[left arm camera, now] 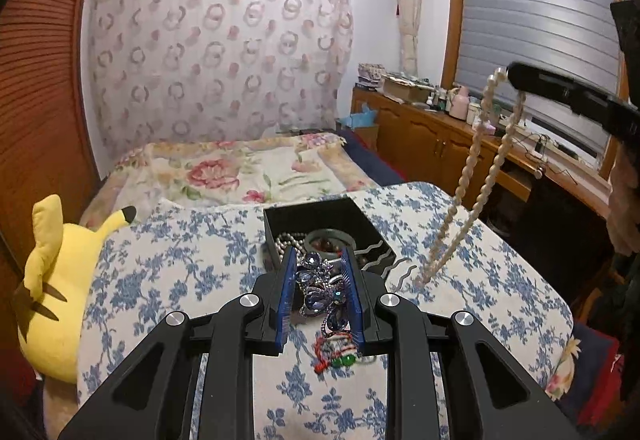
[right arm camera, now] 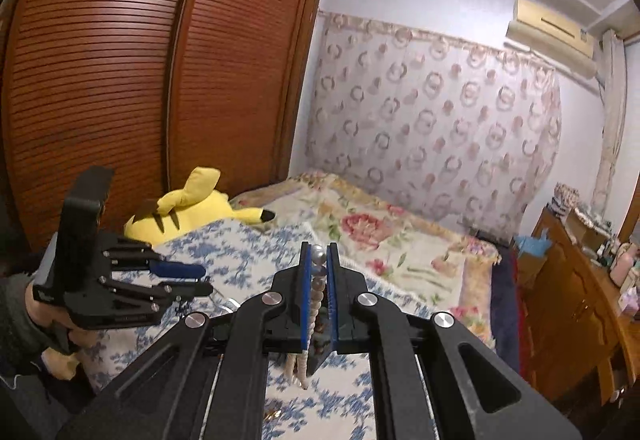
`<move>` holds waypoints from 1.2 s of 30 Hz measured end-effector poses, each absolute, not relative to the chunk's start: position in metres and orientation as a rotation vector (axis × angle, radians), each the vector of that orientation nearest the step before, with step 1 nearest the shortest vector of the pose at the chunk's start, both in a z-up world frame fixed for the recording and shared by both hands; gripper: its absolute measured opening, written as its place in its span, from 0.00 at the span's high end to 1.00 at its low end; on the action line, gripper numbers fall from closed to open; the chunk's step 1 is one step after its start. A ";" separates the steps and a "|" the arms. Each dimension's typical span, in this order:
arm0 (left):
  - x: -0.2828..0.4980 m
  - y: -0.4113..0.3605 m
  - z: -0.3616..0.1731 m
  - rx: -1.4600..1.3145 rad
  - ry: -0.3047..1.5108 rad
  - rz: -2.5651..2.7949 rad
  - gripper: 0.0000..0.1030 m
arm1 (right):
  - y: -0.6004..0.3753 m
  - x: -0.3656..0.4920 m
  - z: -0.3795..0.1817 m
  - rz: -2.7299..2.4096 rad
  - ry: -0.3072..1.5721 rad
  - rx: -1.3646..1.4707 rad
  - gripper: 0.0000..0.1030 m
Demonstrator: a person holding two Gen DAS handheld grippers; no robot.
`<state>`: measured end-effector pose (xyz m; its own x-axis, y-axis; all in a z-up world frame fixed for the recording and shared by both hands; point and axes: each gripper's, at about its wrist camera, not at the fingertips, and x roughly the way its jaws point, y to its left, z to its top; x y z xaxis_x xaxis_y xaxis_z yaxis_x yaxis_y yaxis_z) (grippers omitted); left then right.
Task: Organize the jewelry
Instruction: 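Lift the hair pins with the left tool while the right tool lifts the pearls toward the box, then lower the hair pins into the black box with the left tool while the right drops the pearls in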
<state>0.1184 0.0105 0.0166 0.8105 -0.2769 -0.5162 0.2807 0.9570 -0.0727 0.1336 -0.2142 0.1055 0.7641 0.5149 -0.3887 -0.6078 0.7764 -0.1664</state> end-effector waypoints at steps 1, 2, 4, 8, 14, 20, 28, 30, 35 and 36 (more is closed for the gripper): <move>0.122 0.010 0.018 0.010 0.548 -0.294 0.79 | -0.214 0.135 0.108 0.615 0.330 -0.294 0.92; 0.124 0.010 0.019 0.011 0.547 -0.292 0.79 | -0.213 0.138 0.111 0.609 0.326 -0.294 0.92; 0.132 0.010 0.020 0.013 0.548 -0.289 0.79 | -0.211 0.147 0.117 0.599 0.320 -0.297 0.92; 0.149 0.008 0.019 0.024 0.554 -0.274 0.79 | -0.204 0.162 0.124 0.582 0.317 -0.305 0.92; 0.173 0.010 0.009 0.012 0.585 -0.263 0.79 | -0.190 0.186 0.126 0.568 0.316 -0.329 0.92; 0.197 0.011 -0.003 0.000 0.615 -0.246 0.79 | -0.181 0.205 0.110 0.552 0.356 -0.341 0.92; 0.218 0.008 -0.011 0.013 0.630 -0.231 0.79 | -0.174 0.230 0.067 0.525 0.454 -0.362 0.92; 0.224 0.006 -0.012 0.016 0.636 -0.228 0.79 | -0.175 0.234 0.060 0.531 0.476 -0.346 0.92; 0.243 0.002 -0.021 0.020 0.652 -0.225 0.79 | -0.174 0.244 0.036 0.551 0.547 -0.305 0.91; 0.247 0.001 -0.023 0.017 0.658 -0.227 0.79 | -0.173 0.248 0.029 0.554 0.569 -0.295 0.91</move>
<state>0.2469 0.0008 -0.0231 0.7676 -0.2039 -0.6077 0.2145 0.9751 -0.0562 0.2476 -0.1733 0.0291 0.7030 0.4114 -0.5801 -0.5695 0.8143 -0.1126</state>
